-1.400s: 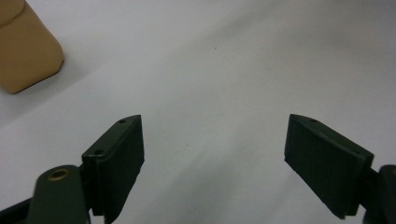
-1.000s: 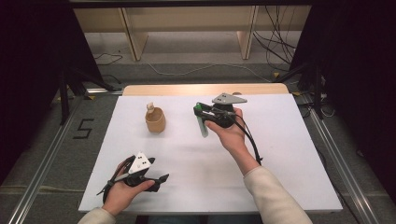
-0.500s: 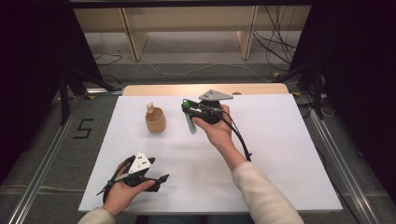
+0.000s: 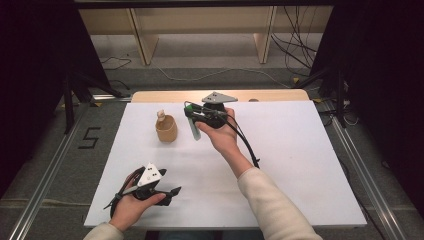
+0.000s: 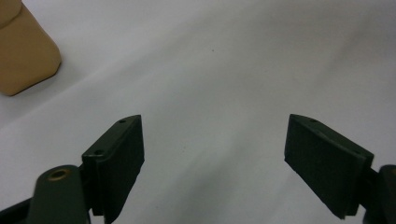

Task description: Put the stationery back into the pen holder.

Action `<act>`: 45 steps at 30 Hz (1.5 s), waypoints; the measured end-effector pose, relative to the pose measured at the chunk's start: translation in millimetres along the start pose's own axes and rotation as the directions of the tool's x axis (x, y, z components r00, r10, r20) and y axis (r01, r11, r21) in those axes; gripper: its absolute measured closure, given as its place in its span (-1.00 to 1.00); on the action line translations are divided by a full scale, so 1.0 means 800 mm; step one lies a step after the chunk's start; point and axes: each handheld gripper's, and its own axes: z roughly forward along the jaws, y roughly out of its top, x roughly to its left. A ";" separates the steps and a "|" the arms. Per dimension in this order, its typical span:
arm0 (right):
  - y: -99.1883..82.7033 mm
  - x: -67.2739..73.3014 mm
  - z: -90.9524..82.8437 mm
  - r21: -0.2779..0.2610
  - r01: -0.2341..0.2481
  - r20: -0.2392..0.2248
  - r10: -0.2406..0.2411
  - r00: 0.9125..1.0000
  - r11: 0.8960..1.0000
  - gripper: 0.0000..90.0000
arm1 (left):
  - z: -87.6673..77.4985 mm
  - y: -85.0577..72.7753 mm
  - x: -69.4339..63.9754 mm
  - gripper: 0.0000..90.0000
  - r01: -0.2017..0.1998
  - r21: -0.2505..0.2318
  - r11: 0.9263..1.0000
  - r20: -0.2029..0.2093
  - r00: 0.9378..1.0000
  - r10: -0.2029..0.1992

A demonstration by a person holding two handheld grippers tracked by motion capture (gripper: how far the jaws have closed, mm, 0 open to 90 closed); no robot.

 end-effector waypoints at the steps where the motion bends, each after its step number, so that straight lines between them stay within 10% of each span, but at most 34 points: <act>1: 0.001 0.001 0.002 0.000 0.002 -0.002 -0.002 1.000 1.000 0.49 | 0.000 0.000 0.000 -0.56 -0.001 0.001 1.000 0.000 1.000 0.001; 45: 0.034 0.015 0.083 -0.021 0.003 -0.027 -0.004 1.000 1.000 0.49 | 0.000 0.001 -0.002 -0.55 -0.013 0.000 1.000 0.014 1.000 0.013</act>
